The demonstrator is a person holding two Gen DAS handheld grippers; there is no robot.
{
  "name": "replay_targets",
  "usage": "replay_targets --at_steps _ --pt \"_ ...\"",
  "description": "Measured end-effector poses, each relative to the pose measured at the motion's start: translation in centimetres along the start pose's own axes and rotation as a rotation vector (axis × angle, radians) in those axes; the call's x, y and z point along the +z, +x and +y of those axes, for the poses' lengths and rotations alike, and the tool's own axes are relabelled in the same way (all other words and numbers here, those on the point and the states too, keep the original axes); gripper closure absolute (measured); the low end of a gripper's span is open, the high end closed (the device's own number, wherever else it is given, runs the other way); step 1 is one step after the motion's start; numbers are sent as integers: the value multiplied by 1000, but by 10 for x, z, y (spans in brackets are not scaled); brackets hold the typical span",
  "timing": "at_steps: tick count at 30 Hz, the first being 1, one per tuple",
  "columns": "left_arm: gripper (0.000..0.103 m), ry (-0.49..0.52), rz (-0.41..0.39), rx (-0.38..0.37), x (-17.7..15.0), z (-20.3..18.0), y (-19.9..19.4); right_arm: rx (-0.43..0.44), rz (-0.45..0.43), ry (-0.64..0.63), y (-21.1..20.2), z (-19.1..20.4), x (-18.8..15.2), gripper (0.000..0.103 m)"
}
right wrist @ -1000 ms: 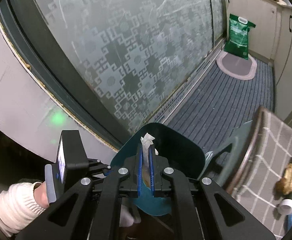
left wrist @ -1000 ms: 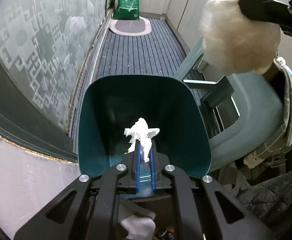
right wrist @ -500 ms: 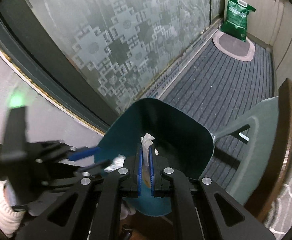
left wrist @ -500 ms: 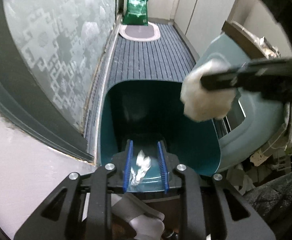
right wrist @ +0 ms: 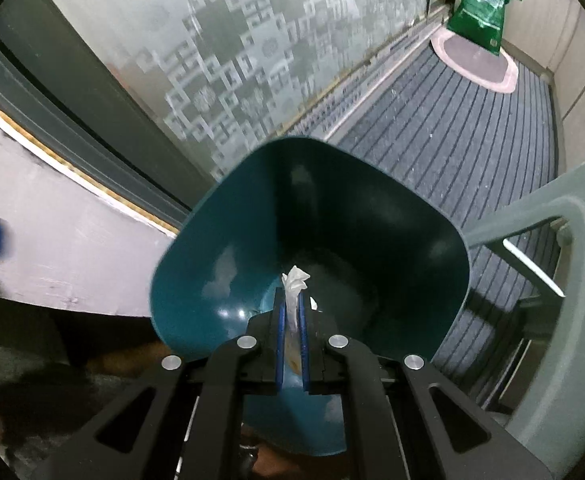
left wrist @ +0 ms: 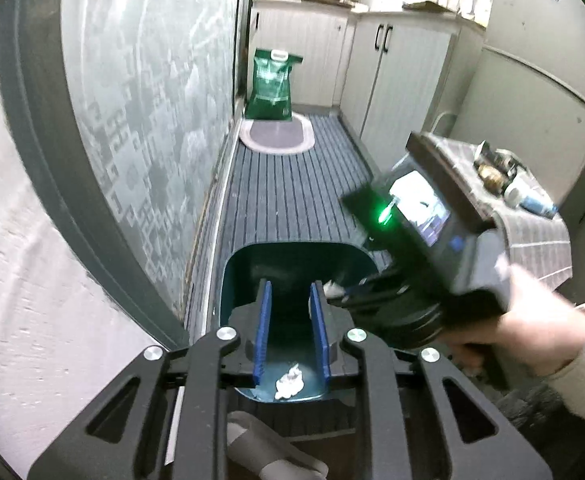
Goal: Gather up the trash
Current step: 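Open the left gripper dropping the tissue while the right gripper releases the bag into the bin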
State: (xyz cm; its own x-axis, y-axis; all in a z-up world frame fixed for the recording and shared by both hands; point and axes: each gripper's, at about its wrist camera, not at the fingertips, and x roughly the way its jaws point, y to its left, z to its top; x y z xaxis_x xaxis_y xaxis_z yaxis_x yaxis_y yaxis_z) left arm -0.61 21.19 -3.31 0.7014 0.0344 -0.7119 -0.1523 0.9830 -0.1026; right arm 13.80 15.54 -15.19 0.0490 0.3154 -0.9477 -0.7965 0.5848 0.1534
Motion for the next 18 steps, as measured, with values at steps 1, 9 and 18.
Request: replay_targets --at_steps 1,9,18 --pt "82 0 -9 1 1 -1 -4 -4 8 -2 4 0 -1 97" --pt "82 3 -108 -10 15 -10 -38 -39 67 -21 34 1 -11 97" --pt "79 5 -194 -32 26 -24 -72 -39 82 -38 37 2 -18 72"
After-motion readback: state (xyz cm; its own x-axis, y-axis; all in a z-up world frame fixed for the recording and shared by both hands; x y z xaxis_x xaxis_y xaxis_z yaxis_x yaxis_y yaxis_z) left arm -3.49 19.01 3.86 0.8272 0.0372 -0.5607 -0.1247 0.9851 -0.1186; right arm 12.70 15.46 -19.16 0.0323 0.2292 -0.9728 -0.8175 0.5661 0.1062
